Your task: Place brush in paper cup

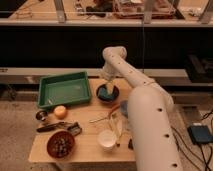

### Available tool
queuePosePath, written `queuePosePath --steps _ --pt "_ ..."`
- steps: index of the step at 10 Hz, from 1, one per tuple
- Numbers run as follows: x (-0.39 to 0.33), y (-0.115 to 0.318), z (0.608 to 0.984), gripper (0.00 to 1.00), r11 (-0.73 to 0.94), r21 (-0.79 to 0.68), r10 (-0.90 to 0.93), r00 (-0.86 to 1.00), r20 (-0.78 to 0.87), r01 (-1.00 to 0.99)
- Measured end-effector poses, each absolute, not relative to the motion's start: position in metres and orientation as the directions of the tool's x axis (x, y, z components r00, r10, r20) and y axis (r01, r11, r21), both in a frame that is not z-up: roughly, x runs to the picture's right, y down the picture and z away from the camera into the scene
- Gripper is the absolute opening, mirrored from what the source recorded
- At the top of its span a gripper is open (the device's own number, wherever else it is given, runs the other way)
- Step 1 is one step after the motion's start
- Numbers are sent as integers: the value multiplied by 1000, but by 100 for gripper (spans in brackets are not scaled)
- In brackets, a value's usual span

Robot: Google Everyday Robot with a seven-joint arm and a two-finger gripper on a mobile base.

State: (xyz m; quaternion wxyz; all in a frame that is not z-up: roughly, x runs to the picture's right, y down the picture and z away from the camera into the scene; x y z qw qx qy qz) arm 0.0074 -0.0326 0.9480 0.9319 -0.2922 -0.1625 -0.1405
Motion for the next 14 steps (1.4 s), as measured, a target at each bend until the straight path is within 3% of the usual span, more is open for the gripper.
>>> queuePosePath --steps 11,14 --pt "8 -36 944 80 784 -504 -174 907 383 362" --pt "-54 -33 894 80 741 -506 -240 878 415 441"
